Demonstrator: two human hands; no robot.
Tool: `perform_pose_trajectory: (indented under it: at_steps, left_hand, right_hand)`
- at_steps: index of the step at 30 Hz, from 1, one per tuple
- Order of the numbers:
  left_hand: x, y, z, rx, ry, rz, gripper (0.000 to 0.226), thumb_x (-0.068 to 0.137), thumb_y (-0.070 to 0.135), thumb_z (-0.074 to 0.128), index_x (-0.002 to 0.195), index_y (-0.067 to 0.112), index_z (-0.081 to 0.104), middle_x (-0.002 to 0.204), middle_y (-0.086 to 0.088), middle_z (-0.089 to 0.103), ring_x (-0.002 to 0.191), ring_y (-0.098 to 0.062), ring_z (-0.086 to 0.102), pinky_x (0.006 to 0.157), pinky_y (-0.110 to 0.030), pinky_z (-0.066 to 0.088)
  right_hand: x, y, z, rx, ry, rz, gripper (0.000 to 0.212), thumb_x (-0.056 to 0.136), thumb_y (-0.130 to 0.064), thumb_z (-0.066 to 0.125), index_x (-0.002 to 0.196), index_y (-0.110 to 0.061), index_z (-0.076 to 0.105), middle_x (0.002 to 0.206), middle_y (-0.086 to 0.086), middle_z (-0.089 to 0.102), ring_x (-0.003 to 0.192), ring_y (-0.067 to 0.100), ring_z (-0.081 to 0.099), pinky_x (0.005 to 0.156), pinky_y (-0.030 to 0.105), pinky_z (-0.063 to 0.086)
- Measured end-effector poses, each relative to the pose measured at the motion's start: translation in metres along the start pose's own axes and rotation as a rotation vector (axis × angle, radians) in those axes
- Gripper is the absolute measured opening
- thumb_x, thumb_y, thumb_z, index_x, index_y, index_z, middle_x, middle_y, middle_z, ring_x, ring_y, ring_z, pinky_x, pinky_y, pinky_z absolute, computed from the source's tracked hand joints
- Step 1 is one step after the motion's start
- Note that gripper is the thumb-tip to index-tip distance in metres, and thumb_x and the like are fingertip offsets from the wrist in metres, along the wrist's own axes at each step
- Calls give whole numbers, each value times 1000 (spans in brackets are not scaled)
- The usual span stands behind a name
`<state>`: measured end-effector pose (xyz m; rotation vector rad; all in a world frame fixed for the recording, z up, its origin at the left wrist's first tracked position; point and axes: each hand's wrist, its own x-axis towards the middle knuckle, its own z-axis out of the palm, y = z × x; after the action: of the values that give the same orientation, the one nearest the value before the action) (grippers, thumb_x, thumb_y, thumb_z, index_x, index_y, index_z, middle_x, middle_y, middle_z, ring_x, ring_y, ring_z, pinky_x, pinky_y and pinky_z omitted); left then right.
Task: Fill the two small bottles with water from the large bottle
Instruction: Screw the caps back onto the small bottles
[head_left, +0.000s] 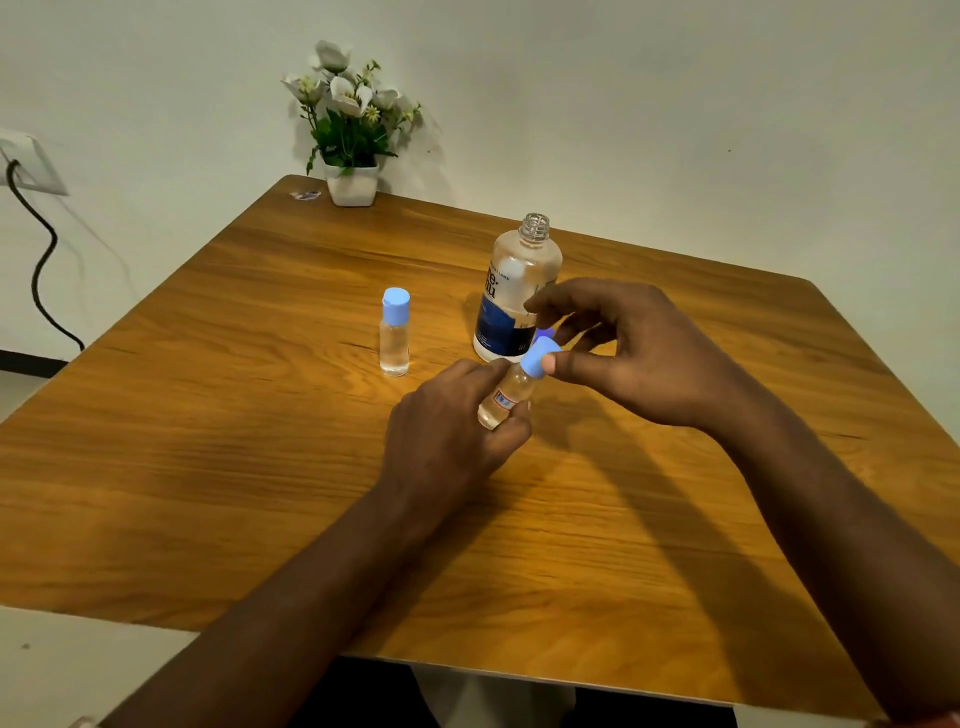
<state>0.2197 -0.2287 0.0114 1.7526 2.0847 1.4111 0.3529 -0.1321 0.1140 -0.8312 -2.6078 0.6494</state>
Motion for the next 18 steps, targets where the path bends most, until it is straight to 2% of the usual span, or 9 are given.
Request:
perform_pose_trajectory:
  at_steps: [1, 3, 7, 9, 11, 15, 18]
  left_hand:
    - [0, -1, 0, 1, -2, 1, 36, 82, 36, 64, 115, 21, 65, 90, 3, 66, 76, -16, 61, 62, -40, 54]
    - [0, -1, 0, 5, -3, 4, 36, 82, 36, 65, 114, 21, 66, 89, 3, 65, 75, -15, 61, 62, -40, 53]
    - [0, -1, 0, -2, -8, -3, 39, 81, 40, 60, 114, 20, 66, 88, 2, 65, 75, -17, 61, 62, -40, 54]
    - [0, -1, 0, -3, -11, -2, 38, 80, 40, 59, 112, 20, 66, 88, 1, 65, 75, -17, 61, 62, -40, 53]
    - [0, -2, 1, -11, -8, 2, 35, 81, 38, 62, 110, 19, 66, 86, 1, 65, 73, -17, 61, 61, -41, 53]
    - [1, -3, 1, -15, -3, -4, 37, 80, 38, 61, 112, 20, 66, 87, 2, 65, 75, -18, 61, 63, -41, 54]
    - [1, -4, 2, -24, -1, -2, 35, 80, 38, 61, 110, 21, 67, 85, 2, 65, 74, -16, 61, 62, -41, 54]
  right_hand:
    - [-1, 1, -1, 12, -28, -8, 40, 84, -18, 71, 123, -23, 62, 113, -7, 66, 95, 4, 62, 82, 28, 54]
    - [-1, 1, 0, 10, -45, -8, 36, 83, -11, 71, 117, -22, 66, 109, -8, 68, 94, 4, 63, 84, 30, 55]
    - [0, 5, 7, 11, 23, 26, 33, 82, -30, 73, 114, -22, 69, 100, -8, 70, 88, 4, 63, 79, 32, 55]
    - [-1, 5, 10, -3, 48, 27, 37, 80, -43, 71, 111, -23, 71, 96, -9, 70, 84, 3, 63, 72, 27, 52]
    - [-1, 6, 12, 20, 68, 20, 41, 80, -47, 68, 113, -23, 70, 100, -10, 71, 85, 0, 63, 71, 23, 51]
    - [-3, 9, 9, 96, 58, 8, 37, 81, -17, 73, 118, -21, 67, 109, -10, 69, 91, 0, 64, 79, 26, 55]
    - [-3, 10, 11, 95, 66, 2, 31, 82, -12, 72, 112, -22, 70, 100, -13, 70, 85, -2, 63, 74, 20, 54]
